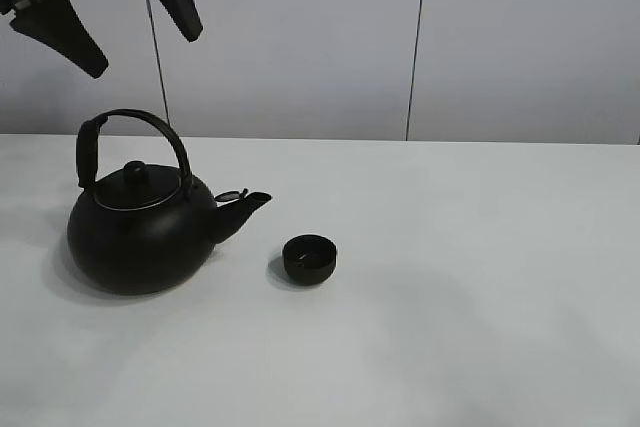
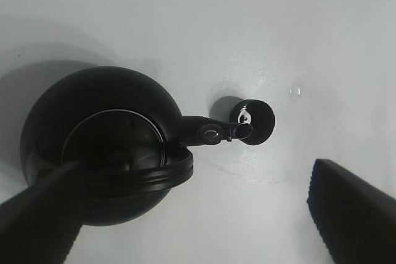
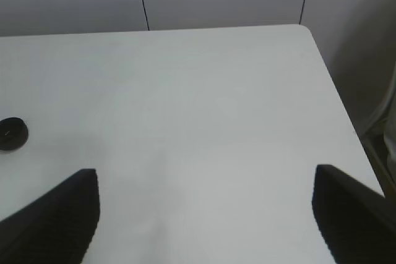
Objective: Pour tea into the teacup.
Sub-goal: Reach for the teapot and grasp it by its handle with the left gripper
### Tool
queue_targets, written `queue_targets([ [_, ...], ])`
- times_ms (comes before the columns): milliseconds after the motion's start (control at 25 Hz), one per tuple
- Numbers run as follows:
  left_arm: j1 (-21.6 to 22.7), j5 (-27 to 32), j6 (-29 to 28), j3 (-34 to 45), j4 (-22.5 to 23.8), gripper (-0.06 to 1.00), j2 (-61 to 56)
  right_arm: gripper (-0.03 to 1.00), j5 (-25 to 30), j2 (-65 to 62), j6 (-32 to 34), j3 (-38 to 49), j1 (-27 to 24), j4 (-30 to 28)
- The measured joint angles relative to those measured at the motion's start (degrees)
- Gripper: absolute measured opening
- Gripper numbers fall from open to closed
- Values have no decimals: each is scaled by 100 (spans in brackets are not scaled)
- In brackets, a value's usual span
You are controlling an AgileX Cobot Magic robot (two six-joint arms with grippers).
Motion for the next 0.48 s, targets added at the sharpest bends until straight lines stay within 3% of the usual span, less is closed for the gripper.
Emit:
queue_targets([
  [320,0,-138,0,0,0,69,0,64,-29,-193,-4,95,325,0],
  [480,0,-278,0,0,0,69,0,64,316,-193,-4,120,345,-6],
])
